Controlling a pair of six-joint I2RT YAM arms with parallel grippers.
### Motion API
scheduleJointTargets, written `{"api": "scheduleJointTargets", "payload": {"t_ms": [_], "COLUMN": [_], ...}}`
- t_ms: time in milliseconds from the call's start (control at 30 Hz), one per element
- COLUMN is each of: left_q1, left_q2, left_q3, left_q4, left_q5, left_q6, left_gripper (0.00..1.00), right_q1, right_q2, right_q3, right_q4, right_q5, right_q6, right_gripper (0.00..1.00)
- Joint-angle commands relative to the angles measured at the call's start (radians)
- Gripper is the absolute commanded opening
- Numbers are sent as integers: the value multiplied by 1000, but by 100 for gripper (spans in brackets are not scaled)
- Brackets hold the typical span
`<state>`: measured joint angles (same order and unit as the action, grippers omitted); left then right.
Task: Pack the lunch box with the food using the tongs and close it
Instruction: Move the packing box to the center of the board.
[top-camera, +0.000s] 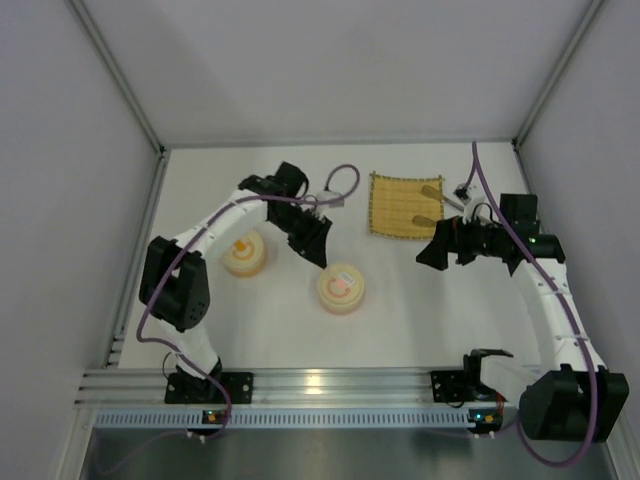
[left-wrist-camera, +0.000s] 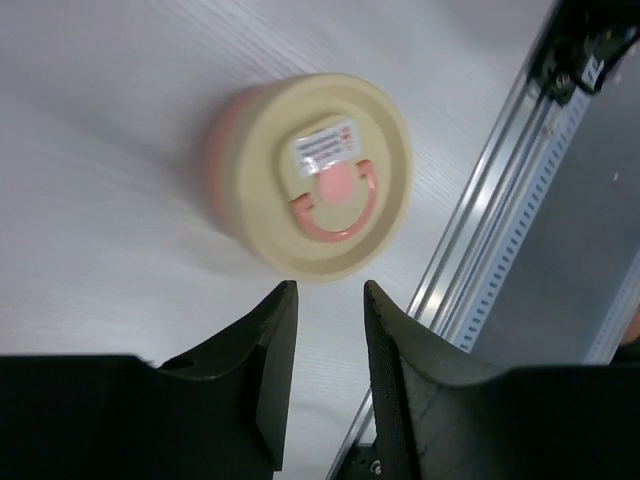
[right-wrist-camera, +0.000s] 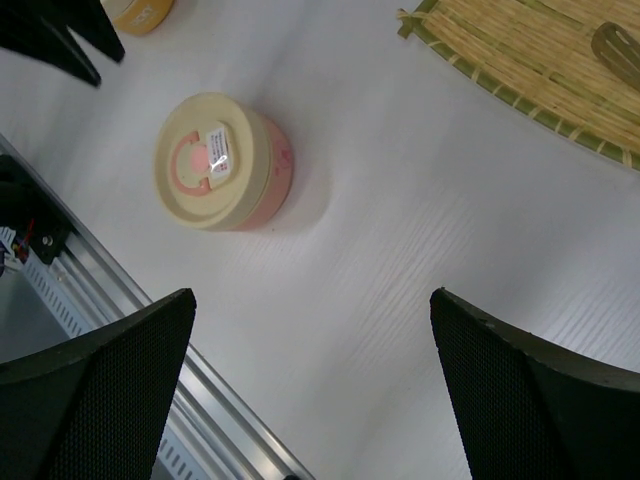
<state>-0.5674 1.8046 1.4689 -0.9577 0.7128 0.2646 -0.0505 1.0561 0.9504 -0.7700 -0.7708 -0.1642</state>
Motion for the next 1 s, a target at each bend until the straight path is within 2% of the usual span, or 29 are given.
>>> {"api": "scheduleJointTargets", "payload": {"t_ms": [0,67,100,133,200,300,467,767,967], "left_q1": [241,341,441,489,611,687,724,742,742], "left_q2": [-76,-76,-79,-77,-61,-22,68,212,265], "left_q3": [77,82,82,84,93,120,131,191,182], "left_q4": [-61,-96,-102,-108,-113,-111,-96,-27,-47], "left_q5": [64,37,24,16,4,-48,-64,-115,-116], "left_q6": [-13,-2,2,5,19,48,114,137,191], "left_gripper": [39,43,44,45,51,54,54,54,49], "right_q1": [-17,-17,-17,-17,-17,-17,-17,-17,-17], "right_q2": [-16,-15,-13,-13,-11,-4,4,8,18], "right_q3": [-1,-4,-4,-5,-10,-15,-4,-10,-10], "right_q4": [31,31,31,34,38,60,48,58,58], "right_q5": [-33,-38,-39,-39,-41,-44,-39,-35,-36], "right_q6": [-17,-17,-15,-15,-11,3,0,3,0], "right_gripper": [99,99,99,99,99,99,99,99,99]}}
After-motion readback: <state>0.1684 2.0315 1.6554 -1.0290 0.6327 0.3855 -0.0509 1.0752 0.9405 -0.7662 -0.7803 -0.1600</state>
